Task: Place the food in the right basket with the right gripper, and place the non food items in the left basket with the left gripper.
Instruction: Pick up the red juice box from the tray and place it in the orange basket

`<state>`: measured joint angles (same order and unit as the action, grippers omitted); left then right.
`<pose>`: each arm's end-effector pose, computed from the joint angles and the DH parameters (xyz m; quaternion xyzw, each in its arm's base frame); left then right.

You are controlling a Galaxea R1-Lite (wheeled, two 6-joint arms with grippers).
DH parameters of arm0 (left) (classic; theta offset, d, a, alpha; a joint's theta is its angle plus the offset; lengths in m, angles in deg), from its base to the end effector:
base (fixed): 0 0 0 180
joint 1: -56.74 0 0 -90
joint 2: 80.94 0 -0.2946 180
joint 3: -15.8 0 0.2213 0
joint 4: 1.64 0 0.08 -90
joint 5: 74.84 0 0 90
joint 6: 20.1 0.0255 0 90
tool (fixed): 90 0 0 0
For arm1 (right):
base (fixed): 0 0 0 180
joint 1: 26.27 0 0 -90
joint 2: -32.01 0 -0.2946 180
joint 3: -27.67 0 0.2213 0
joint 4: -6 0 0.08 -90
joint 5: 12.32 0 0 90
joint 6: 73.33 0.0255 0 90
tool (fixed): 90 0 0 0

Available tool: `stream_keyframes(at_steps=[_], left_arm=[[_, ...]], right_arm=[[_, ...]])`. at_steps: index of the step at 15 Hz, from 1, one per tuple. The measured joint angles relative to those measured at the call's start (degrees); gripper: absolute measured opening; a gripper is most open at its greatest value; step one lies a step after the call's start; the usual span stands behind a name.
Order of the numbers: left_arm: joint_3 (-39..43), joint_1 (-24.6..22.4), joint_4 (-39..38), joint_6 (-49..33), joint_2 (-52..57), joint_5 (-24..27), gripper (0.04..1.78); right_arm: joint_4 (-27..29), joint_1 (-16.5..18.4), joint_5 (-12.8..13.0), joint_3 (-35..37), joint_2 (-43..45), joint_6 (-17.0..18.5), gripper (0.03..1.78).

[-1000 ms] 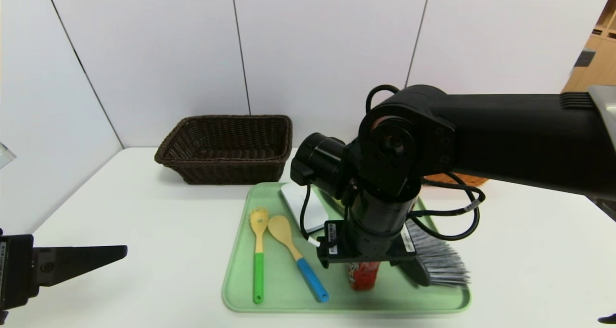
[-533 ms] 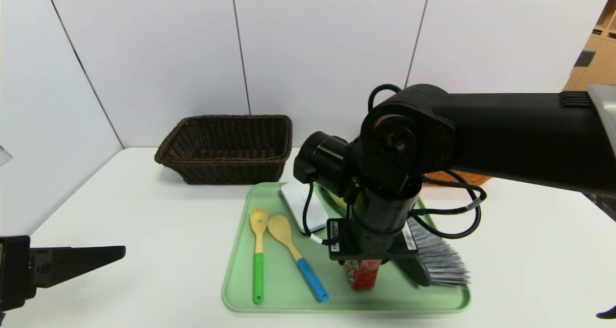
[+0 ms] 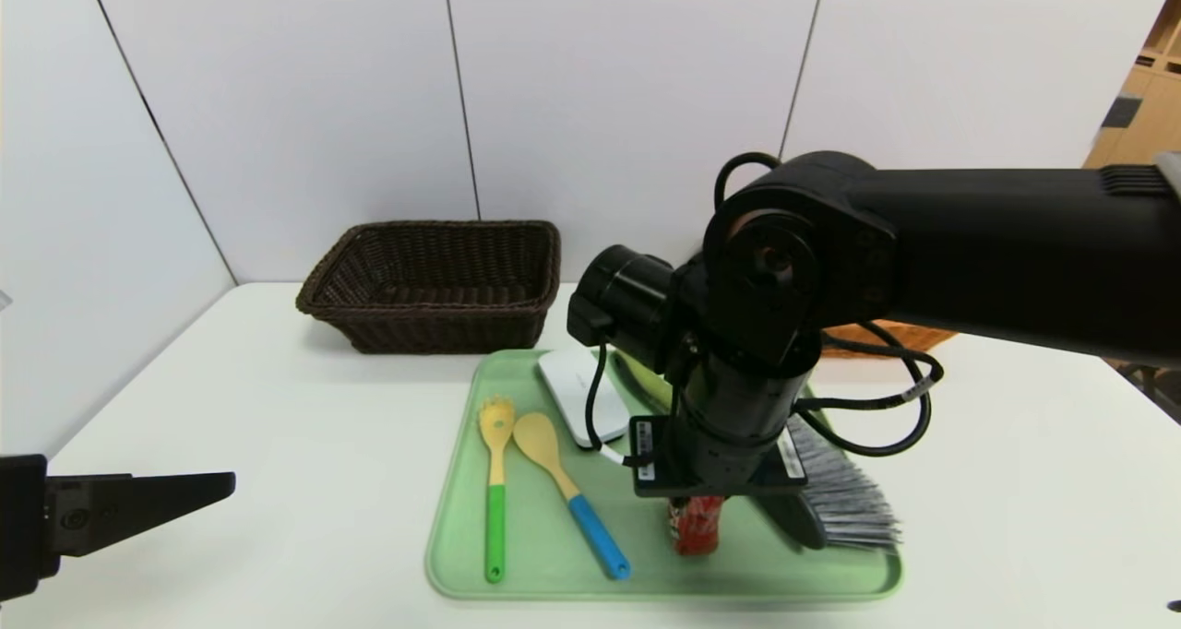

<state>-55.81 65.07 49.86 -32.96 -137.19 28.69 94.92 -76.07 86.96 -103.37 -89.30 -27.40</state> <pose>0.1321 -0.0254 0.2418 -0.1185 0.3281 -0.1444 0.9260 0.2555 0.2959 0.1858 -0.0073 0.6147 0.0293 0.7882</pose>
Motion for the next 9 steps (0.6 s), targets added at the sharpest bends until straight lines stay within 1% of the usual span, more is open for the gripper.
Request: stream_keyframes(at_steps=[2, 3, 4, 6, 7, 9], left_arm=[[0.0, 0.0, 0.0, 0.0, 0.1, 0.0, 1.69], [0.0, 0.0, 0.0, -0.1, 0.1, 0.0, 1.69], [0.0, 0.0, 0.0, -0.1, 0.0, 0.0, 1.69], [0.0, 0.0, -0.3, -0.1, 0.0, 0.0, 1.69], [0.0, 0.0, -0.5, -0.1, -0.1, 0.0, 1.69], [-0.1, 0.0, -0.6, -0.2, -0.2, 0.8, 1.69]], right_arm=[[-0.9, -1.3, -1.4, -0.2, 3.2, -0.4, 0.38], [-2.5, -2.0, -1.9, -0.3, 5.4, -0.7, 0.38], [-4.7, -2.6, -2.2, -0.3, 8.0, -1.3, 0.38], [-10.9, -2.6, -2.1, -0.3, 13.8, -4.6, 0.38], [-14.4, -0.9, -2.1, -0.4, 16.1, -7.2, 0.38], [-22.6, 6.1, -2.0, -0.3, 20.2, -12.8, 0.38]])
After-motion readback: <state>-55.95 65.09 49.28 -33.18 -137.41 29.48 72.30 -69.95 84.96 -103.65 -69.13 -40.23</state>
